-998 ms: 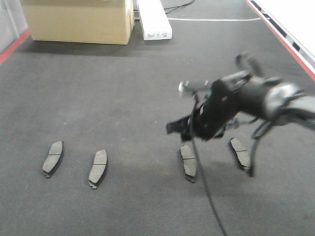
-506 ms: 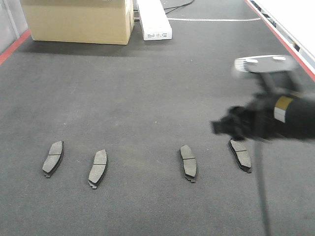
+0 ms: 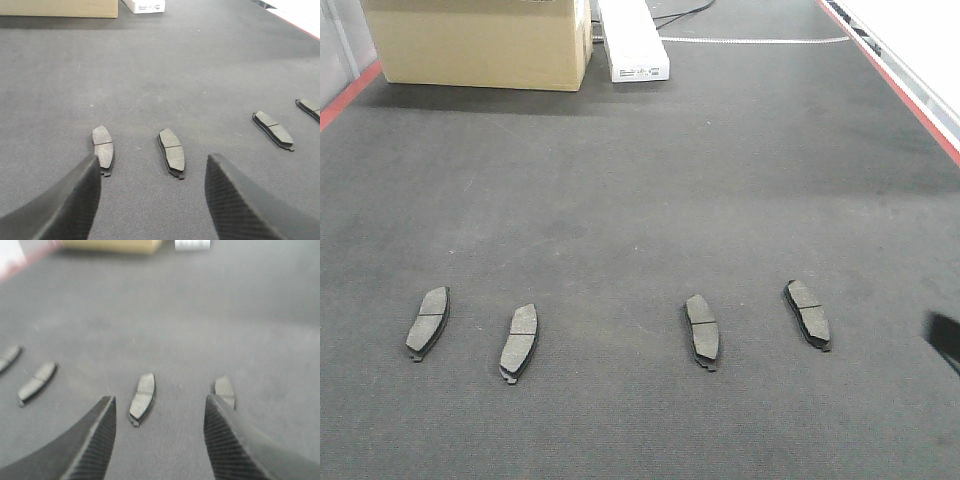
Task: Move and align brake pads A on conveyor
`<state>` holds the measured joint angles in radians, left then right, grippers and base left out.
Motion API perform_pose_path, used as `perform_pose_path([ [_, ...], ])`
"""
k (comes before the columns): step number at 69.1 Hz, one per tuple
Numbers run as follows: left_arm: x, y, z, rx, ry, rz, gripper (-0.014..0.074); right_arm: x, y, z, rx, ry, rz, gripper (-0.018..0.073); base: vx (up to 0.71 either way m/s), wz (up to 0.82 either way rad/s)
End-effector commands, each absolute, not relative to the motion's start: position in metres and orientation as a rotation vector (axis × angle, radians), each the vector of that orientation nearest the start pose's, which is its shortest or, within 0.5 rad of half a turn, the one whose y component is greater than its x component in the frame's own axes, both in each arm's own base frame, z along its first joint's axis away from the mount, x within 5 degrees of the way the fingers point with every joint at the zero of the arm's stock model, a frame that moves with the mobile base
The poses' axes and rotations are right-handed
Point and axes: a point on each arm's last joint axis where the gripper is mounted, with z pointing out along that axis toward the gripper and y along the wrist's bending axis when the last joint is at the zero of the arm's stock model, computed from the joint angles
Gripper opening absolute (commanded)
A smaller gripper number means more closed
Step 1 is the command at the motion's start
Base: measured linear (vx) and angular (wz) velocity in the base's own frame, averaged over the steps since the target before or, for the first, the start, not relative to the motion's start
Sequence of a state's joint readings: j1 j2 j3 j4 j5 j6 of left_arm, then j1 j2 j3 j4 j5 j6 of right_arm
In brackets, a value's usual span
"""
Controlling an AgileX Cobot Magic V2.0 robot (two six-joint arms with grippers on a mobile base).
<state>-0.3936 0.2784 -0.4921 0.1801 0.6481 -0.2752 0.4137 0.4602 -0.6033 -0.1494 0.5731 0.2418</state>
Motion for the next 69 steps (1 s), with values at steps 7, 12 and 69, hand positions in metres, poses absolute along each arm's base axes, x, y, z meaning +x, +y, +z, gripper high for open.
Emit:
perform_pose_path([
  [7, 0.059, -0.015, 0.316, 0.178, 1.82, -0.282, 0.0431, 0.053, 0.015, 0.329, -0.243, 1.698, 0.27, 0.038, 0.0, 0.0],
  [12, 0.059, -0.015, 0.317, 0.178, 1.813, -0.284, 0.0416, 0.046, 0.011, 0.323, -0.241, 1.66, 0.266, 0.038, 0.0, 0.0],
  [69, 0.06, -0.017, 0.323, 0.184, 1.739, -0.302, -0.0008, 0.041, 0.01, 0.316, -0.28, 1.637, 0.239, -0.0011, 0.0, 0.0],
])
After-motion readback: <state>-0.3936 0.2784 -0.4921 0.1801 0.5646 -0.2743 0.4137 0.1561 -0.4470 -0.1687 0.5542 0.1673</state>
